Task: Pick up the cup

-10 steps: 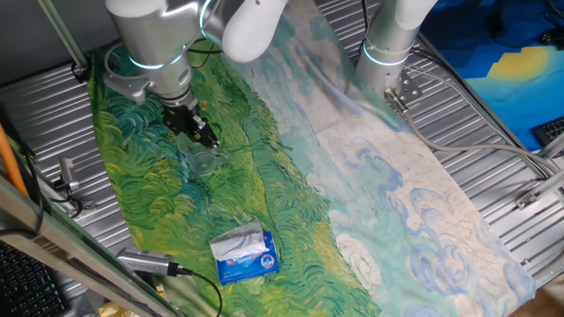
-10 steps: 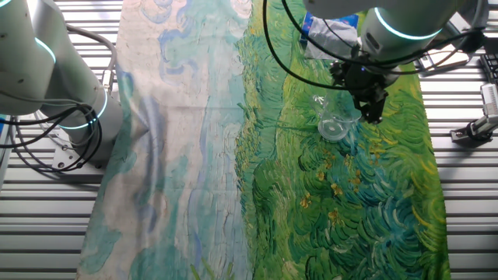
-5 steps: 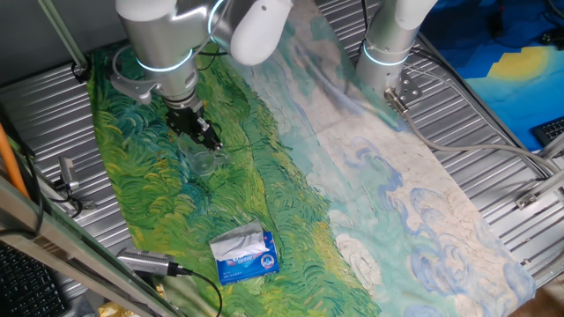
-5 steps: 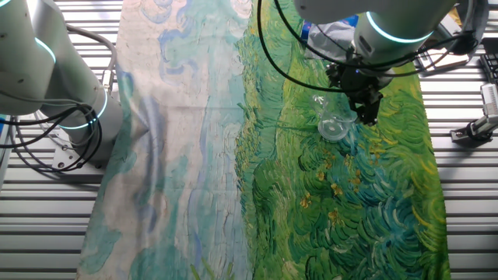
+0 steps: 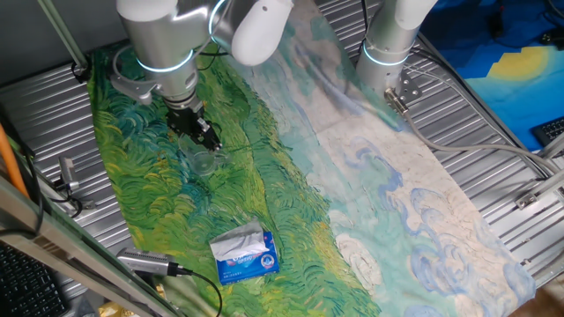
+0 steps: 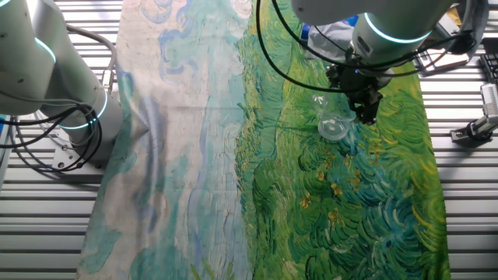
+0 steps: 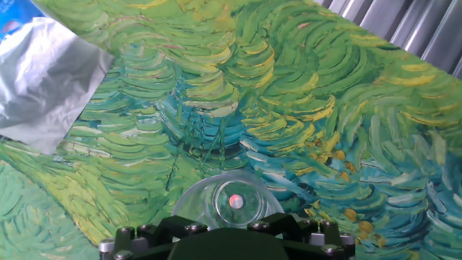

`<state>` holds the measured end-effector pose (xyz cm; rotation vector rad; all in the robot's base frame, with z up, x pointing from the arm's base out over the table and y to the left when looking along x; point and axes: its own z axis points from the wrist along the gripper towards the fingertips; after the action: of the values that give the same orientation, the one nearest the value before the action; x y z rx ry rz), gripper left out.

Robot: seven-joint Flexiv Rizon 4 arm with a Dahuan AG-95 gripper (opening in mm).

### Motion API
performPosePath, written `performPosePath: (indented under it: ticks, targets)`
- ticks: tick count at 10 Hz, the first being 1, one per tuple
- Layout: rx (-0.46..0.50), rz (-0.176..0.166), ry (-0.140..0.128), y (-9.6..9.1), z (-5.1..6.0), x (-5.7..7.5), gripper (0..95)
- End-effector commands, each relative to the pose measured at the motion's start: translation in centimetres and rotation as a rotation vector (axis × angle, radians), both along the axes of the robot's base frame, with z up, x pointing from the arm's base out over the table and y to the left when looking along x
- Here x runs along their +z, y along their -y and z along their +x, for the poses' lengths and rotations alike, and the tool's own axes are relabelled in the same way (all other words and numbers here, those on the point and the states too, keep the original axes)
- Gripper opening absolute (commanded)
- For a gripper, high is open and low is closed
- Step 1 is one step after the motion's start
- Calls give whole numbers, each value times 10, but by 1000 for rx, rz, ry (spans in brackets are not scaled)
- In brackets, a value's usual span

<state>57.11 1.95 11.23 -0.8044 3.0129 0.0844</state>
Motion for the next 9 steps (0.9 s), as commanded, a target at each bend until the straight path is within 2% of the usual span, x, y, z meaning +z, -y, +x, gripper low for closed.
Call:
performPosePath:
  ticks: [1, 2, 5, 9]
  targets:
    - [-1, 0, -3, 0, 0, -1, 0]
    - [-3, 0, -7, 1, 0, 0, 0]
    - [-16, -10, -13, 0, -1, 15, 0]
    - [-34, -24, -26, -4, -7, 53, 0]
